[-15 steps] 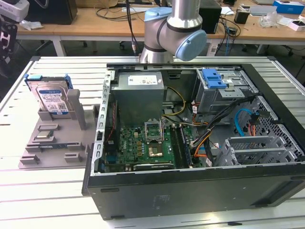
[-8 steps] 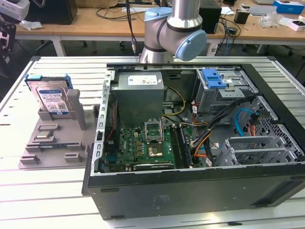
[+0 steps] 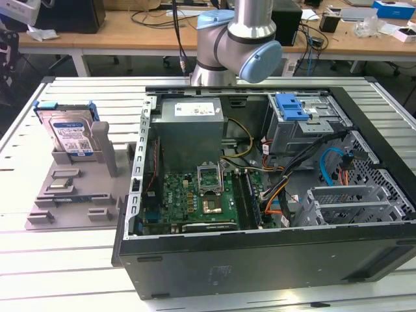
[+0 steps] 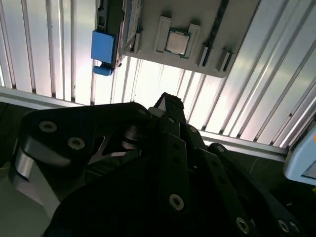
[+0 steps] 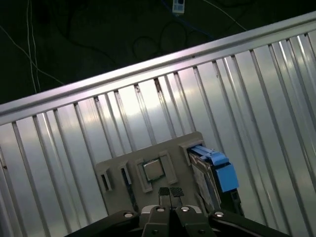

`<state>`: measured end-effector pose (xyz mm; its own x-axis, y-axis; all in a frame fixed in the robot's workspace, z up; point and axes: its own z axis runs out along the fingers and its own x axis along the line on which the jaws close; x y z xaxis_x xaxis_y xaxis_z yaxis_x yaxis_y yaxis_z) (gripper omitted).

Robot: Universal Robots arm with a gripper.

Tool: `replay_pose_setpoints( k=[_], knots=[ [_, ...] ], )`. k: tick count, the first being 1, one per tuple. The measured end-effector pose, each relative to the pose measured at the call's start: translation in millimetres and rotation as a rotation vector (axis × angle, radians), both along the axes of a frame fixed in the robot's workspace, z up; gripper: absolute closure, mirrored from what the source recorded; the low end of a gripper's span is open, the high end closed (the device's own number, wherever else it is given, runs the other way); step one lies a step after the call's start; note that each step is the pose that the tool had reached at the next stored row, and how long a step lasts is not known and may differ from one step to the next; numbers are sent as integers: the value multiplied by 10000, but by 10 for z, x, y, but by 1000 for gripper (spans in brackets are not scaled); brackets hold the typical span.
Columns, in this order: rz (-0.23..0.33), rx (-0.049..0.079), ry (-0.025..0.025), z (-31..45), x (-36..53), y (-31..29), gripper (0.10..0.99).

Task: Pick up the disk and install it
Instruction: 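Pick up the disk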

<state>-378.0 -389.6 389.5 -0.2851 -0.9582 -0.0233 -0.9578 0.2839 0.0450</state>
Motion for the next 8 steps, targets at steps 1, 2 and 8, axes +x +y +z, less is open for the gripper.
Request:
replay_pose_setpoints(
  k=[1,2,8],
  knots=[
    [169,0,0,0,0,0,980],
    [259,0,0,0,0,0,980],
    [901,0,0,0,0,0,980]
  ],
)
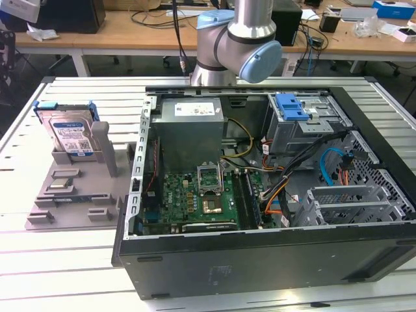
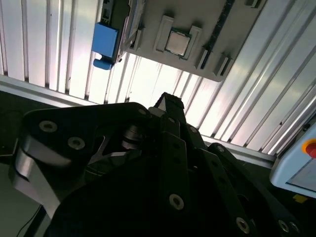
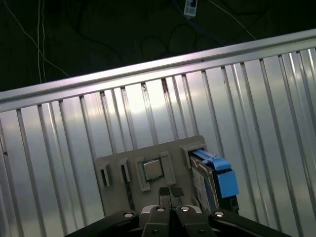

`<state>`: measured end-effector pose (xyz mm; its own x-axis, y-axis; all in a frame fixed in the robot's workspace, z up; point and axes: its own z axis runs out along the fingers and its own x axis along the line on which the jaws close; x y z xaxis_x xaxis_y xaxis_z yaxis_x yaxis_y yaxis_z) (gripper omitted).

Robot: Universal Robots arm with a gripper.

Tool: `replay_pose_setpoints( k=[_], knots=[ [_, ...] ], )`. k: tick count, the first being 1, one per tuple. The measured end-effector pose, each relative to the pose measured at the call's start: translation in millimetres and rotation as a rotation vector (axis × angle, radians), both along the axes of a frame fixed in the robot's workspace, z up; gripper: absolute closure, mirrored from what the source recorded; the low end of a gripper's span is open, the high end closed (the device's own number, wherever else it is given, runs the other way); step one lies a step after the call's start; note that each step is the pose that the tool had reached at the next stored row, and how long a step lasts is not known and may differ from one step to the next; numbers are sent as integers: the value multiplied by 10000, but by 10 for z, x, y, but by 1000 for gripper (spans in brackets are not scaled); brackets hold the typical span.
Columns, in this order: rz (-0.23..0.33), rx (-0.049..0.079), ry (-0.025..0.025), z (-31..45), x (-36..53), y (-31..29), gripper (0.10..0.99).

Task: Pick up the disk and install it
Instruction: 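Pick up the disk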

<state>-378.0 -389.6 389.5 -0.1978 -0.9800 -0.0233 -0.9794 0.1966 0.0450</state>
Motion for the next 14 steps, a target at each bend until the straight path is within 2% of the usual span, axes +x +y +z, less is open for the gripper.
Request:
replay_pose_setpoints(
  k=[12,14],
  knots=[
    [923,0,-1,0,0,0,980],
    [1297,0,0,0,0,0,980]
  ],
)
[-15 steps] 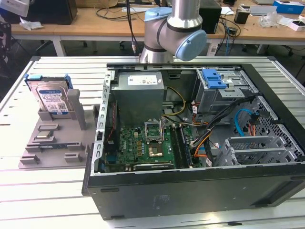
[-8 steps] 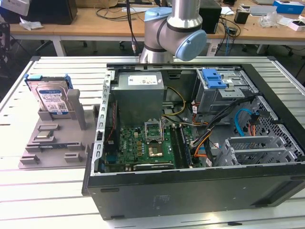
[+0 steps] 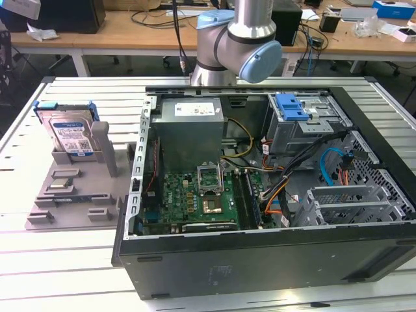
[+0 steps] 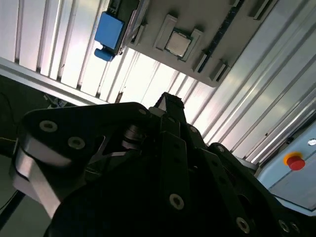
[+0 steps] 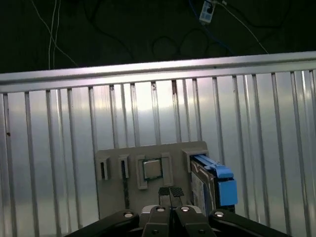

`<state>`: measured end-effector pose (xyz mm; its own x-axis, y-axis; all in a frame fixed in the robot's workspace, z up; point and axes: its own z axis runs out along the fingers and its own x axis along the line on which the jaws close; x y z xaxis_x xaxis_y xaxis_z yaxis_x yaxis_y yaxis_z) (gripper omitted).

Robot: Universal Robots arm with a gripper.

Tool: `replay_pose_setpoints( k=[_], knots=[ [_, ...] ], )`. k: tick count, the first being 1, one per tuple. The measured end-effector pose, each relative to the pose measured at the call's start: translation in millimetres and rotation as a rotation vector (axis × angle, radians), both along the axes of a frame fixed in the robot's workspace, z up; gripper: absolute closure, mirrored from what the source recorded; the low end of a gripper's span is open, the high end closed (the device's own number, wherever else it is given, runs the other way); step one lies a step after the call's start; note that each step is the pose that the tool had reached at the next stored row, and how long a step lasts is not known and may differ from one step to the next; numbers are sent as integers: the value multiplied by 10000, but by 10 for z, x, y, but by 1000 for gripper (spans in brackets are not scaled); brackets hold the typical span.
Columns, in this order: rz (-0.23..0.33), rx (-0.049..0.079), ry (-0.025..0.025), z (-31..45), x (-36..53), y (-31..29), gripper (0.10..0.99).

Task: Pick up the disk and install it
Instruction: 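Pick up the disk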

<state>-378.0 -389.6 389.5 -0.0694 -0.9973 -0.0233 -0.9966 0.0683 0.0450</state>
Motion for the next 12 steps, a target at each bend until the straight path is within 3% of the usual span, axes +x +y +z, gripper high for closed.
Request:
replay_pose_setpoints(
  k=[12],
  knots=[
    [1163,0,0,0,0,0,980]
  ],
)
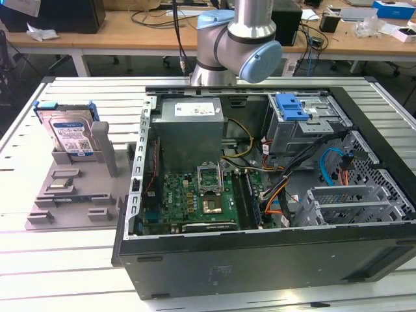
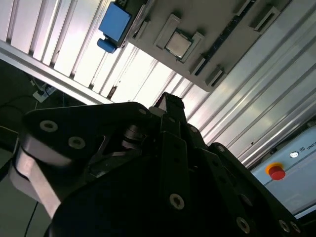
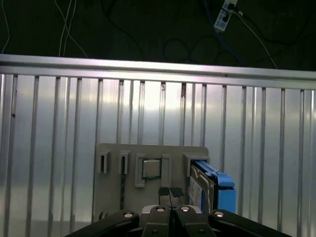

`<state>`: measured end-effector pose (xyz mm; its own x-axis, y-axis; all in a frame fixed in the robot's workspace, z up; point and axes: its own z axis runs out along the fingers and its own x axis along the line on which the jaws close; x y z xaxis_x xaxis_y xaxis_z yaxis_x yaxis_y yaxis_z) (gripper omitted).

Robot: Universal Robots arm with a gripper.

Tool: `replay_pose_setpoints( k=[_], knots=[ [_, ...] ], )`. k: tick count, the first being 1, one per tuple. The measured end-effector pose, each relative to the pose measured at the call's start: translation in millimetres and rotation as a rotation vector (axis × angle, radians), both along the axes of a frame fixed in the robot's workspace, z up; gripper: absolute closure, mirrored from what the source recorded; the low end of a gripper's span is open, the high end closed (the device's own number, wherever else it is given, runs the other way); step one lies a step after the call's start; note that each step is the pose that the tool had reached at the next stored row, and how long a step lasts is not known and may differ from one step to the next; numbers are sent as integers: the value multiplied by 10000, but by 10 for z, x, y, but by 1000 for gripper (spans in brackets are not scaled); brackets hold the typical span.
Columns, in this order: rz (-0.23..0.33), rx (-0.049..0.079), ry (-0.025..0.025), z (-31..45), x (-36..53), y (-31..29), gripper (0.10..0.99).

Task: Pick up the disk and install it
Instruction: 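Pick up the disk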

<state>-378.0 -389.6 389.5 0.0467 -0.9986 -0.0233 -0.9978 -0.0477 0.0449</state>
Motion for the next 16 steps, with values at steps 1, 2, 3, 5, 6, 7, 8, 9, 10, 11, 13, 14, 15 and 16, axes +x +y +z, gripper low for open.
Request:
replay_pose_setpoints(
  k=[1,2,3,5,6,7,8,9,10,11,13,14,15,16],
  knots=[
    [3,0,0,0,0,0,980],
    [4,-1,0,0,0,0,980],
    [7,0,0,0,0,0,980],
    [11,-1,0,0,0,0,980],
    [13,0,0,0,0,0,973],
    [17,0,0,0,0,0,918],
    [20,0,0,0,0,0,851],
    [21,0,0,0,0,0,792],
    [25,0,0,0,0,0,729],
    [28,0,0,0,0,0,671],
    [33,0,0,0,0,0,549],
    [35,0,0,0,0,0,549],
    [37,0,0,0,0,0,549],
    [39,0,0,0,0,0,486]
  ],
)
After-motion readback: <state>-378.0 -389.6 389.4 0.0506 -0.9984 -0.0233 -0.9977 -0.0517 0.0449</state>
